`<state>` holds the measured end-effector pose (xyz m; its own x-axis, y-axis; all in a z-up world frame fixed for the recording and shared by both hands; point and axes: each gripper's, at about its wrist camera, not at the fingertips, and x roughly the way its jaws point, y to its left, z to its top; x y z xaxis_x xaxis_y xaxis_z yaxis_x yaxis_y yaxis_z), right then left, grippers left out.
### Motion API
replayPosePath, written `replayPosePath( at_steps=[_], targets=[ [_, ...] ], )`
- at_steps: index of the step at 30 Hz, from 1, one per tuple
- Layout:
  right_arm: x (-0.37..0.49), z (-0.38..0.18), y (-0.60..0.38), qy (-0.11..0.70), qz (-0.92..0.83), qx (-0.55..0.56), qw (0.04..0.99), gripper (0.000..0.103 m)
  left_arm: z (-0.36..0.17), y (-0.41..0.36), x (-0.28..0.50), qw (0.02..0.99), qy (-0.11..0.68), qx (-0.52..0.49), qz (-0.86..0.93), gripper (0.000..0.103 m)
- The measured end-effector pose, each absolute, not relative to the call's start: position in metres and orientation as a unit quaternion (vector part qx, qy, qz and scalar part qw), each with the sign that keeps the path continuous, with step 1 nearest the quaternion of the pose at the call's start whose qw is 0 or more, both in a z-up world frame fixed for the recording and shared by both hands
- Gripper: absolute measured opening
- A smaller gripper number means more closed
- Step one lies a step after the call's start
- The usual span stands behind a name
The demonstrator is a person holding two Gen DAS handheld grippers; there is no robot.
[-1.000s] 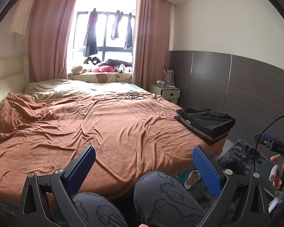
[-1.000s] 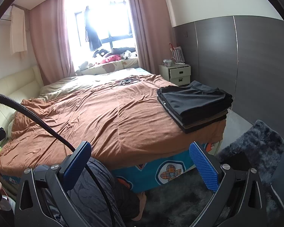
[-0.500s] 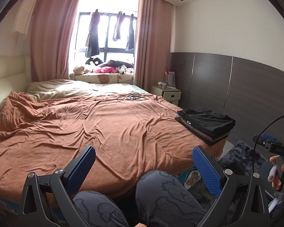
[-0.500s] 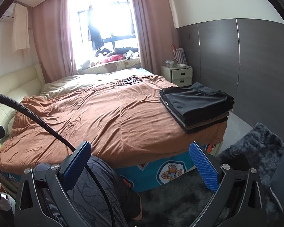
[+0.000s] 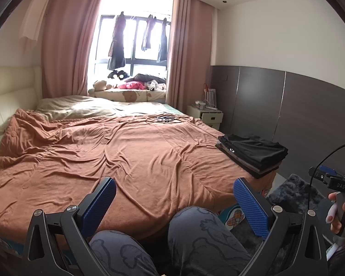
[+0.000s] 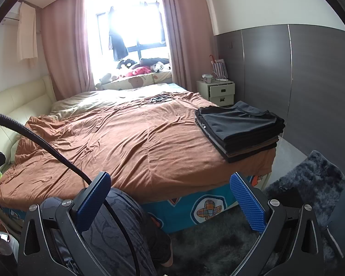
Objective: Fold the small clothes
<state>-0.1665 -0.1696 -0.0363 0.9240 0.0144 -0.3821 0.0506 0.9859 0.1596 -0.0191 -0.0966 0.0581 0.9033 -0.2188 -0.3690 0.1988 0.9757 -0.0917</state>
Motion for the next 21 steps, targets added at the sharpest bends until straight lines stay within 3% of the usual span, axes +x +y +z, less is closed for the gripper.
replayPosePath(
  at_steps=[21],
  targets=[
    [-0.1677, -0.0362, -0.1738, 0.196, -0.01, 0.082, 0.977, 0.103, 0.0581, -0.096, -0.0217, 0.975, 0.192, -0.025, -0.106, 0.103]
  ],
)
